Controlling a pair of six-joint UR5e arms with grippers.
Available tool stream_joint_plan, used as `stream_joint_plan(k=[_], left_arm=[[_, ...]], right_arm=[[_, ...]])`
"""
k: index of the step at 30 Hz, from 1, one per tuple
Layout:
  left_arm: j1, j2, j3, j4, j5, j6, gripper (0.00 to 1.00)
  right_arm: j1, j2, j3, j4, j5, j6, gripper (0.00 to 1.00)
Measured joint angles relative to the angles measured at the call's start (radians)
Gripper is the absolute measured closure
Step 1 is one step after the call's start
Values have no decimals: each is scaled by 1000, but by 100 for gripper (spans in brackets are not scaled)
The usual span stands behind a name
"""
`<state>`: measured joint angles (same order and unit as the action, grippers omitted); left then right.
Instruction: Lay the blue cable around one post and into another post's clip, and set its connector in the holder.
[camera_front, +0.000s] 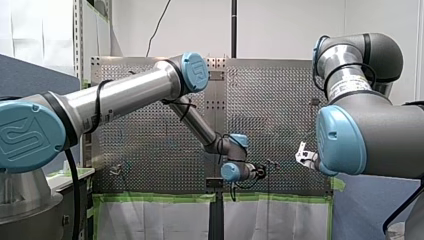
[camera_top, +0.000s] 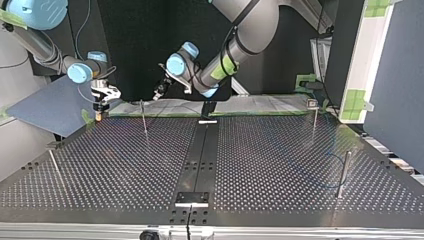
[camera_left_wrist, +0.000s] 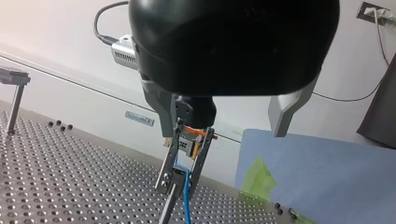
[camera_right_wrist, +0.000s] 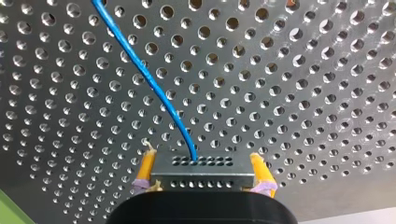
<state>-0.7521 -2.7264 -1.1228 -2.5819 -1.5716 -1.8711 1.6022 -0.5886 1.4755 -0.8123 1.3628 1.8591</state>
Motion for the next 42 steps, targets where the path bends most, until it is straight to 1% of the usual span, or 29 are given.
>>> stream_joint_plan(k=[20,36,39,42], left_arm=[[-8,0,3,0,-12,-4,2],[-2,0,3,0,-14,-7,2],[-2,0,3,-2,-23,-6,2],[0,0,3,-15,-48,8,2]], right_arm=[[14,0,-8,2,1,2,100],[16,0,-9,3,2,2,100],[17,0,-9,3,2,2,100],[18,0,-9,3,2,2,100]])
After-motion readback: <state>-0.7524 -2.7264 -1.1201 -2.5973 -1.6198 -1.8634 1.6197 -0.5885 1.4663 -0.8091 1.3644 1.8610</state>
